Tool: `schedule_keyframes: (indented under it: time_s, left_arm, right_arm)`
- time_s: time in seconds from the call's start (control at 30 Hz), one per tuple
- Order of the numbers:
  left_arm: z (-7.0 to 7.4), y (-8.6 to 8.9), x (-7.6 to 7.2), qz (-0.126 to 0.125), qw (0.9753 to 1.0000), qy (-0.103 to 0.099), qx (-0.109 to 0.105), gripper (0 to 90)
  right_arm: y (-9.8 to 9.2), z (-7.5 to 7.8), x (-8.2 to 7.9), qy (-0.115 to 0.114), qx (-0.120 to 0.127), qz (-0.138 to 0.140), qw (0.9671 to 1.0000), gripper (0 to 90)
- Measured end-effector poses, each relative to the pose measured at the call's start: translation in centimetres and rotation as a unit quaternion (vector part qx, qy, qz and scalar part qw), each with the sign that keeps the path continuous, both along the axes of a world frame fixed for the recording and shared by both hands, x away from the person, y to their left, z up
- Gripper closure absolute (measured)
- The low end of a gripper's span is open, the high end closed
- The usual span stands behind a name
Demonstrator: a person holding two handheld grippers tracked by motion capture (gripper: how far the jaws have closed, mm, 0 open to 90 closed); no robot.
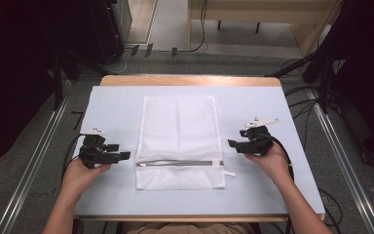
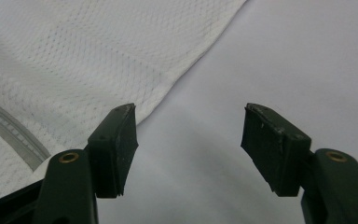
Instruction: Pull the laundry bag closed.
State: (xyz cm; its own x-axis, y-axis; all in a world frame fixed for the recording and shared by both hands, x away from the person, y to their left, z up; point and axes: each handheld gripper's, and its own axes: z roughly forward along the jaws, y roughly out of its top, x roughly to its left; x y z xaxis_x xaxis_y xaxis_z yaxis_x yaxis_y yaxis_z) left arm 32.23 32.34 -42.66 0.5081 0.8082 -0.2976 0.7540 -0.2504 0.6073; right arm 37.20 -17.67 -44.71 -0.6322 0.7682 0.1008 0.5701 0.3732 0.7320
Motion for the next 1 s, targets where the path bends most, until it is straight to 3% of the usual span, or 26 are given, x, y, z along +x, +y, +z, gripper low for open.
schedule_keyframes:
  time_s: [0.1, 0.17, 0.43, 0.47, 0.57, 1.0]
  left_arm:
    - [0.0, 0.0, 0.1, 0.004, 1.0, 0.004, -0.001, 31.5]
    - [0.1, 0.2, 0.5, 0.019, 0.999, 0.025, -0.032, 32.6]
    - [-0.1, 0.0, 0.9, 0.005, 0.9996, 0.022, -0.014, 34.3]
    - [-0.1, -0.1, 1.0, 0.008, 0.9994, 0.029, -0.017, 36.7]
    - [-0.1, -0.2, 1.1, 0.007, 0.9996, 0.023, -0.013, 39.3]
    - [0.2, -0.4, 1.1, -0.003, 0.9993, 0.025, -0.028, 37.9]
  right_arm:
    - [0.1, 0.0, -0.1, 0.002, 0.002, 0.005, 1.0, 40.3]
    - [0.3, 0.1, -0.2, 0.006, 0.007, 0.012, 0.9999, 40.5]
    - [0.5, 0.0, -0.5, 0.01, 0.006, 0.015, 0.9998, 40.1]
    - [0.5, 0.0, -0.6, 0.009, 0.006, 0.014, 0.9998, 40.2]
    - [0.5, -0.1, -0.7, 0.012, 0.004, 0.015, 0.9998, 40.4]
    - [1.2, 0.1, -1.4, 0.023, 0.005, 0.028, 0.9993, 43.4]
